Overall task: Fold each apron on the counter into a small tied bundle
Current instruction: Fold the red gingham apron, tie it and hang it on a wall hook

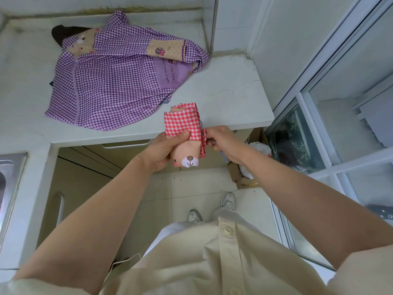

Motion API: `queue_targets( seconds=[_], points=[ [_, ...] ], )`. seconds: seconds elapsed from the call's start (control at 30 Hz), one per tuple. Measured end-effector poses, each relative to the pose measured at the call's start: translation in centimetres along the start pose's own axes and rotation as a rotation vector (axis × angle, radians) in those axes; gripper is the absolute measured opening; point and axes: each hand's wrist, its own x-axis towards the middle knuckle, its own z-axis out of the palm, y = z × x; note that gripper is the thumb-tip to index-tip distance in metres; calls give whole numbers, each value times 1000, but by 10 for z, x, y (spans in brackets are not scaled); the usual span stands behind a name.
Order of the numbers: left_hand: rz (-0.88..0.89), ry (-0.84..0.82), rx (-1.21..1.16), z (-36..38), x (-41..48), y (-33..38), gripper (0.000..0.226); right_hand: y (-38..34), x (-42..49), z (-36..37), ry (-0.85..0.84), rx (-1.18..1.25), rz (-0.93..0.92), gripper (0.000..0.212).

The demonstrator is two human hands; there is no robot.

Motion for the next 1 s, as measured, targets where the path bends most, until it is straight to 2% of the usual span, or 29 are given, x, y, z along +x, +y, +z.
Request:
queue_targets(
  seconds=[0.1,0.2,0.33,0.43,0.53,0.57,0.63,0.7,0.77,0.83,0.9,1.0],
  points=[
    [9,54,3,2,0,-2,87,-8,-4,6,-48,-13,53,28],
    [9,64,60,7,0,-1,69,-7,-7,13,-107,-101,-18,33],
    [1,11,160,13,0,4,51,-3,-9,9,-48,72,1,24],
    [-6,2,240,16,2,7,59,-1,-11,4,-87,71,26,22],
    [-17,86,214,21,3,10,81,1,-9,1,-76,140,64,23],
    [15,117,173,24,4,12,80,1,-8,0,-67,200,78,27],
    [93,274,55,28,6,19,64,0,-6,-4,-89,342,121,43],
    [124,360,105,27,7,24,52,-1,-5,-7,-183,416,147,63],
    [49,217,186,28,9,22,45,-1,-4,-6,-256,446,138,79],
    [31,85,219,32,7,19,27,-4,-2,-4,-264,545,106,83],
    [111,79,314,37,6,13,10,-9,0,-3,-183,692,78,76],
    [144,200,499,35,11,-4,21,-15,6,-6,77,707,56,29]
  ],
)
